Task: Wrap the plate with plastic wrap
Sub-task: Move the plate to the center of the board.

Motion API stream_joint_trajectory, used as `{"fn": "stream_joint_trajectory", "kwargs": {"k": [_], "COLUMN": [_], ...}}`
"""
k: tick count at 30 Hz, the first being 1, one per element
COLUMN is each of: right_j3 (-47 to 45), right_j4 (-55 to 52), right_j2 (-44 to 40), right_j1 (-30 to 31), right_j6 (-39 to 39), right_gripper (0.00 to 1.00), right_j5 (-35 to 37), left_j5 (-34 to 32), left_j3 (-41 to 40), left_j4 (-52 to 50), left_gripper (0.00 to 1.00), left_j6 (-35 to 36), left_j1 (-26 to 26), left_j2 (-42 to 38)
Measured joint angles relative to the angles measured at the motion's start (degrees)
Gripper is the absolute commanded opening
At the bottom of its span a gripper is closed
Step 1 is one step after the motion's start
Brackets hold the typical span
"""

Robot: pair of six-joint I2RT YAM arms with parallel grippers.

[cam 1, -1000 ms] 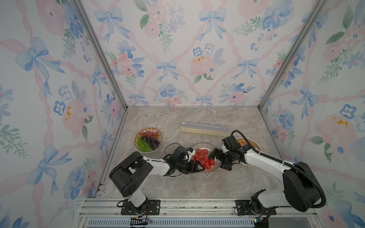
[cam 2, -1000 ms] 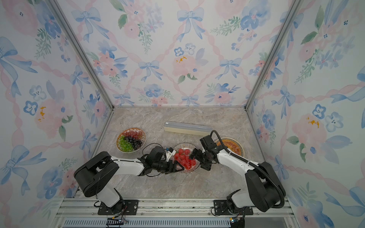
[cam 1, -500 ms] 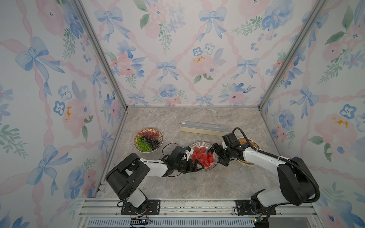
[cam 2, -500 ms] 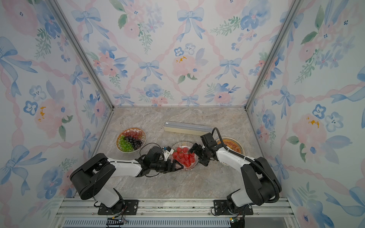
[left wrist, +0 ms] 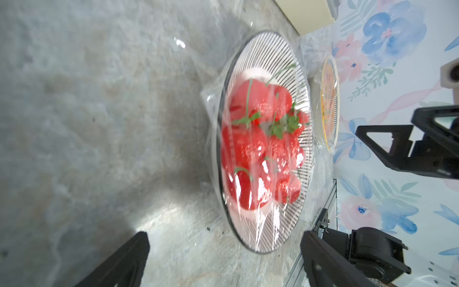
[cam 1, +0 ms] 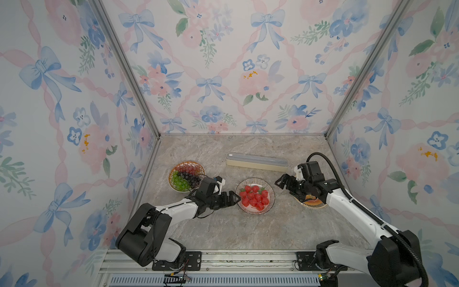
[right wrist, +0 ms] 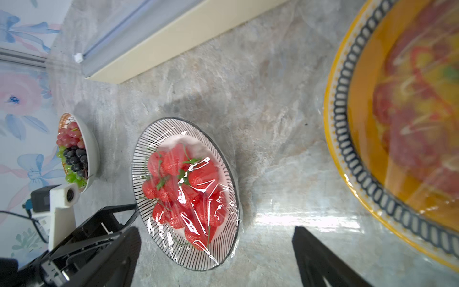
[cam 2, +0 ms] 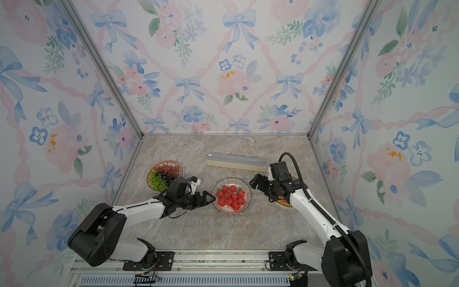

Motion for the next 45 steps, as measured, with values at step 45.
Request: {"fn": "stream_joint_trajectory", "kwargs": {"k": [45], "right_j3": [4.7], "right_j4": [-8.5], "right_j2": [-4.8], "right_j1": [-3.6], "right_j6": [-10.6], "right_gripper": [0.97], "right_j5": [6.9], "left_j5": [-3.8], "left_j3": [19.5], "left_j4": [-5.4], "left_gripper": [0.93], "left_j6": [3.9], "left_j1": [-14.1], "left_j2": [11.7]}}
